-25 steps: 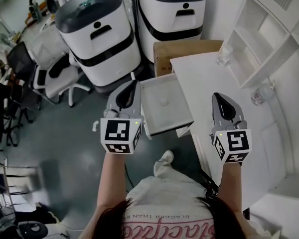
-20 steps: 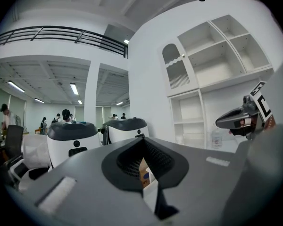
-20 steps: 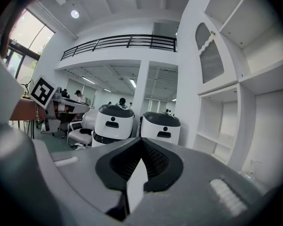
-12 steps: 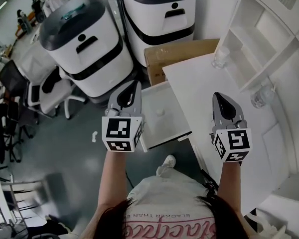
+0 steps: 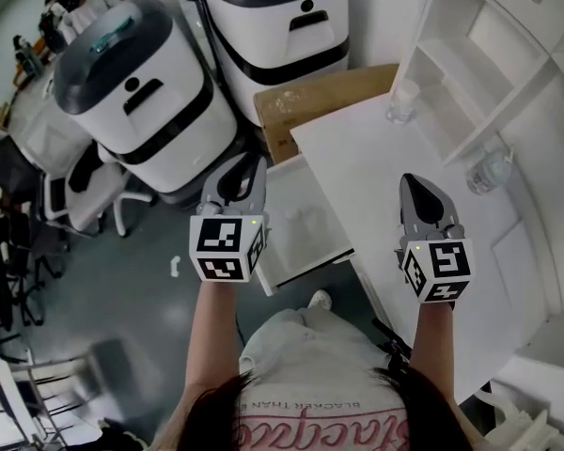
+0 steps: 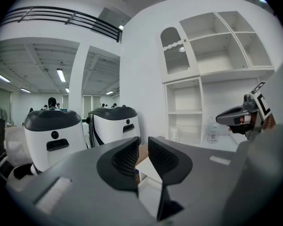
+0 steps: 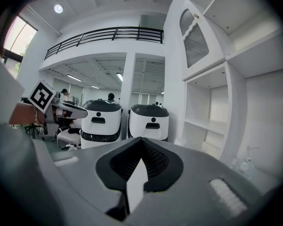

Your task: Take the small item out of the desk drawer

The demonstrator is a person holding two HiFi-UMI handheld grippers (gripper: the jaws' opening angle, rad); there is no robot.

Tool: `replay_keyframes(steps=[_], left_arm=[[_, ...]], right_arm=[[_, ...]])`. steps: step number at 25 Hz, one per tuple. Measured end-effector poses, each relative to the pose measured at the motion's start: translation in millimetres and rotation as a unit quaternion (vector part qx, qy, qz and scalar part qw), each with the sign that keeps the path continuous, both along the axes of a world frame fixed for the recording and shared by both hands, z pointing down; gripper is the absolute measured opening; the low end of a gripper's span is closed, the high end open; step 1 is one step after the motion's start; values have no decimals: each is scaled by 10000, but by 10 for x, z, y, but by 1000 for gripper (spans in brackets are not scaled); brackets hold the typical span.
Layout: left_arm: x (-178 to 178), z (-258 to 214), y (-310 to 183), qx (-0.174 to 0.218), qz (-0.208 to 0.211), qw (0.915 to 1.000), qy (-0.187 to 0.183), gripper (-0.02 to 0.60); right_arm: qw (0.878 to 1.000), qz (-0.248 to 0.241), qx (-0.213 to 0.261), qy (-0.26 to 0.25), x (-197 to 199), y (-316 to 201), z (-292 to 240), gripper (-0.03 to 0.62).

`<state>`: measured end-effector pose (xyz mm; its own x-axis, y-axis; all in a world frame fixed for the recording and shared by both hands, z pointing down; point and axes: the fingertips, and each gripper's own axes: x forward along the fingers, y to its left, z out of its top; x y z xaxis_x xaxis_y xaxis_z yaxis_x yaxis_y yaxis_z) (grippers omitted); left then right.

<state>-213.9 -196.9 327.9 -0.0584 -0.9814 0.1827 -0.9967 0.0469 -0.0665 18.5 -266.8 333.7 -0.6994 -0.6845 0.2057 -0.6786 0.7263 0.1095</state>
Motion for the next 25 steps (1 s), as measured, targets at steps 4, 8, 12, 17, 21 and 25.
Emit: replay_keyframes(steps=[4,8,12,17,21,25], left_arm=[[69,135,-56,-256,258,9993,122,151],[147,286,-106,-553,532,9969,159,264],[160,401,-110,-747,742,9940,296,303],[141,546,-144,-983,923,9900,401,357],[77,663,-191,-1124,992,9876,474,333],[64,834,-260,-1354,1145,9827,529,331]], right_arm=[[9999,101,-45,16,44,31,18,2],[9995,224,-193,-85,84,47,81,2],[9988,327,-352,-87,68,103,187,2],[9975,501,-495,-10,27,122,286,2],[9958,636,-646,91,5,172,404,2],[9933,797,-815,187,23,199,548,2]])
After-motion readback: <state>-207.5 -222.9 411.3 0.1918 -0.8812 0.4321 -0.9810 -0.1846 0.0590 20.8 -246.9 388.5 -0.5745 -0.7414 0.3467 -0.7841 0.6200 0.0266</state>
